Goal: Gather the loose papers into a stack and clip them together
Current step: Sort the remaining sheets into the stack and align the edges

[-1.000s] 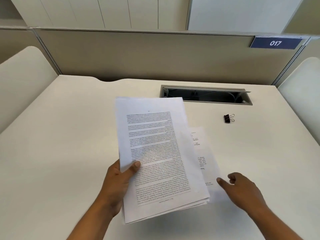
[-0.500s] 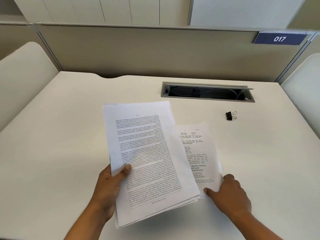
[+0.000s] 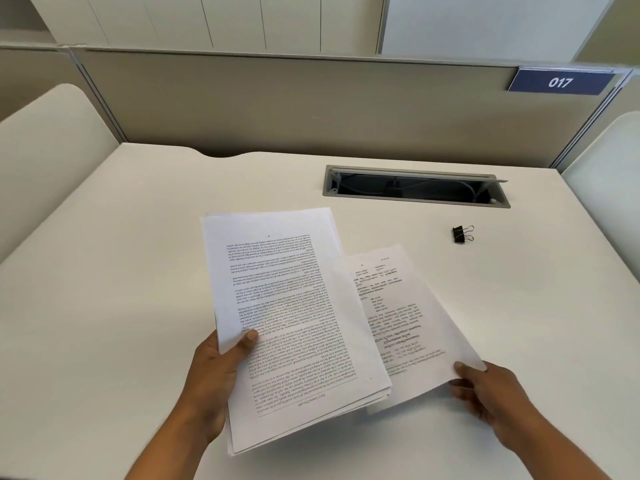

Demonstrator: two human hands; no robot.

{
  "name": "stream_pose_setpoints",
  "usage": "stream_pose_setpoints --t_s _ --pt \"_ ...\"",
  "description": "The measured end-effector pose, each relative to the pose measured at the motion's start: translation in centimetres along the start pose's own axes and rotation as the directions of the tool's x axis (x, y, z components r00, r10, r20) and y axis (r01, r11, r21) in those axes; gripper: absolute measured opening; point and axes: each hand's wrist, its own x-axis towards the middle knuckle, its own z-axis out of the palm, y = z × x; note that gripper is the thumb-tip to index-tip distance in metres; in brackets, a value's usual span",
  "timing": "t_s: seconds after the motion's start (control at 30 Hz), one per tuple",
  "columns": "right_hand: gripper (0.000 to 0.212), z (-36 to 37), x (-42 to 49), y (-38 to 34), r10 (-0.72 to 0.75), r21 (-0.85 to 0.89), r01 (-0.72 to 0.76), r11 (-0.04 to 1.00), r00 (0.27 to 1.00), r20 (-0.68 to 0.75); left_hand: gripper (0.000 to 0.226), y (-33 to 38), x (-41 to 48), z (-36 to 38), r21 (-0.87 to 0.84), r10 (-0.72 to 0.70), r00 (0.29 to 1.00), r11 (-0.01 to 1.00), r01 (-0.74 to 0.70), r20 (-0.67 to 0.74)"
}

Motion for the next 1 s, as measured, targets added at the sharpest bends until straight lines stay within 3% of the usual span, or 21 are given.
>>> stream_pose_setpoints --t_s 0.2,0.43,0.6,0.77,1.0 --pt "0.004 -2.6 -0.9 -0.6 0.016 0.364 -0.032 0.931 0.999 0.048 0.025 0.2 0.6 0.0 0.002 0.004 1.0 1.0 -0.004 -0.007" --pt "0.006 -3.3 -2.8 -1.9 -0.088 0.519 0.018 0.854 0.99 0.11 0.024 0.6 1.4 0.8 0.009 0.015 1.0 1.0 -0.015 0.0" --pt "0.006 -1.3 -4.3 -2.6 -0.164 0.47 0.076 0.88 0.975 0.149 0.025 0.4 1.7 2.3 0.022 0.002 0.999 1.0 -0.003 0.034" --pt "0.013 1.0 -5.7 -2.8 -0.222 0.272 0.16 0.949 0.951 0.217 0.021 0.1 1.3 4.2 0.017 -0.016 0.996 1.0 0.014 0.084" --pt "0.022 2.0 -6.4 -3.4 -0.248 0.04 0.248 0.968 0.914 0.322 0.02 0.6 0.4 6.3 0.069 -0.032 0.983 0.997 0.02 0.178"
